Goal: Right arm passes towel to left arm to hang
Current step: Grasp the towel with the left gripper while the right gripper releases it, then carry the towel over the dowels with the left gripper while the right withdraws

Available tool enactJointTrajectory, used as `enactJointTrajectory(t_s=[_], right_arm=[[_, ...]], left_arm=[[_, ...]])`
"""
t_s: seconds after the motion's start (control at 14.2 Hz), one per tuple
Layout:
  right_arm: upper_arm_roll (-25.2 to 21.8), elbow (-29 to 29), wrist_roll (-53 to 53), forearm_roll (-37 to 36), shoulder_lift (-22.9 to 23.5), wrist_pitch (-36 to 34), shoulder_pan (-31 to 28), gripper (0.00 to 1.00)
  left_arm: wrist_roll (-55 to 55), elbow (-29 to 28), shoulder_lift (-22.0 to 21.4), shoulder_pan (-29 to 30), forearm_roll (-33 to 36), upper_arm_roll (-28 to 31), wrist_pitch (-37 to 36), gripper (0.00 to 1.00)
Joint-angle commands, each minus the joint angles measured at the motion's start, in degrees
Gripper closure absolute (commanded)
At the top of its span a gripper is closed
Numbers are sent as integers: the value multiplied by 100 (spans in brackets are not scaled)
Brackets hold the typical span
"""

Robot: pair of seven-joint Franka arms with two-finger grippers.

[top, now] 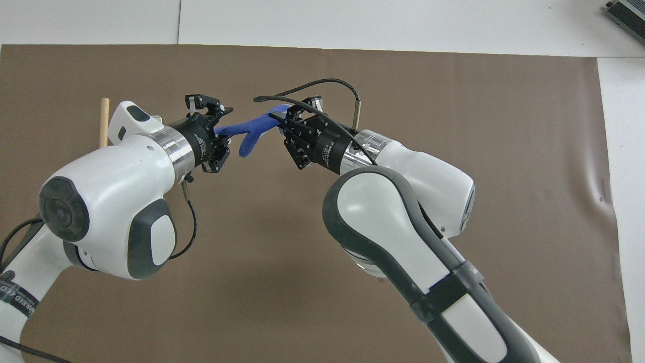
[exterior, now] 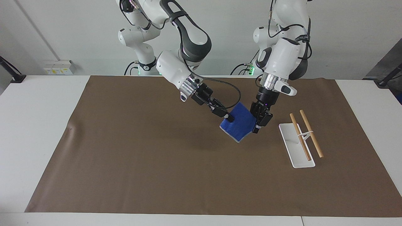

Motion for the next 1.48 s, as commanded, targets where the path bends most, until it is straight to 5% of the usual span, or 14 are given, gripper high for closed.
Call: enactJointTrajectory(t_s=[0.0, 0.07, 0.42, 0.49, 0.56, 0.63, 1.12, 1.4], right_arm=[[16, 55, -215, 115, 59, 82, -25, 100], [16, 55, -206, 115, 59, 82, -25, 100], [16, 38, -215, 124, 59, 73, -43, 100], [16, 38, -206, 124, 59, 73, -43, 94], [16, 38, -215, 115, 59, 73, -43, 56], [16, 29, -258, 97, 59, 100, -34, 4], [-37, -568, -3154, -69, 15, 812, -428, 0], [-37, -885, -4467, -1199, -11, 777, -1026, 0]], left_arm=[[628, -81, -23, 37, -81, 11, 81, 87], [760, -81, -23, 37, -81, 20, 72, 99], [2236, -64, -23, 160, -81, 64, -51, 100], [2455, -64, -31, 169, -81, 72, -112, 100], [2701, -64, -23, 212, -81, 73, -139, 100], [2886, -55, -23, 239, -81, 73, -148, 100], [4020, 24, 30, 283, -81, 766, -166, 100], [4523, 33, 21, 292, -81, 1109, -350, 100]])
